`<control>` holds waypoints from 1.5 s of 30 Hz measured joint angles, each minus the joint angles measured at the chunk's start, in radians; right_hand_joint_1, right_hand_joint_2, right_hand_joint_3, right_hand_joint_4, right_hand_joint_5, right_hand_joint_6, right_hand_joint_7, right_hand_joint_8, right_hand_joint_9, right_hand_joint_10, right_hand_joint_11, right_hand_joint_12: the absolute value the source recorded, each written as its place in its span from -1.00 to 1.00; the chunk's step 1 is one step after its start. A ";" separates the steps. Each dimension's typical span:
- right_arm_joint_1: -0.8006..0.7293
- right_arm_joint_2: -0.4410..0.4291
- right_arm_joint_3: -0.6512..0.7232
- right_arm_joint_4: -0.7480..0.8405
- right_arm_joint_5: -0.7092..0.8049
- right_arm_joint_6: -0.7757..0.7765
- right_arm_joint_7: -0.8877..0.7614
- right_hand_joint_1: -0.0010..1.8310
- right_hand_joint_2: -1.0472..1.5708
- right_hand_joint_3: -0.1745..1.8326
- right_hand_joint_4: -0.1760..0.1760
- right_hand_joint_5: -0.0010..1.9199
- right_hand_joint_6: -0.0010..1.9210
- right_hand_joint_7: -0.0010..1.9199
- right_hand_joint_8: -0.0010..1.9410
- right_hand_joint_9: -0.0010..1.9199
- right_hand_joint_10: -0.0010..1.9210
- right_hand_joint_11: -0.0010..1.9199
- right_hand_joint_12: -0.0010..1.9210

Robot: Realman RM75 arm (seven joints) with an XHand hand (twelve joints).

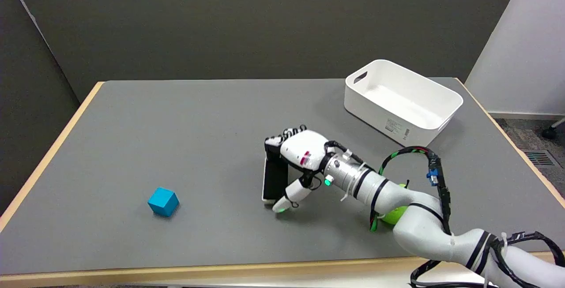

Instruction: Place the blackboard eraser into white box.

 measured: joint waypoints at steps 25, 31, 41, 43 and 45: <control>0.018 0.018 0.331 0.079 0.013 0.042 -0.215 0.30 0.70 -0.61 -1.00 -0.39 0.47 -0.14 0.59 -0.19 0.41 -0.51 0.91; 0.050 0.039 0.462 0.017 0.040 0.024 -0.245 0.30 0.70 -0.62 -1.00 -0.39 0.47 -0.14 0.59 -0.19 0.42 -0.51 0.91; 0.131 0.107 0.602 -0.153 0.118 0.002 -0.273 0.30 0.70 -0.61 -1.00 -0.39 0.47 -0.14 0.60 -0.19 0.42 -0.51 0.91; 0.145 0.118 0.612 -0.191 0.136 0.002 -0.276 0.30 0.70 -0.62 -1.00 -0.39 0.47 -0.15 0.60 -0.19 0.42 -0.51 0.91; 0.157 0.127 0.612 -0.226 0.155 0.002 -0.279 0.30 0.70 -0.62 -1.00 -0.39 0.47 -0.15 0.60 -0.19 0.42 -0.51 0.91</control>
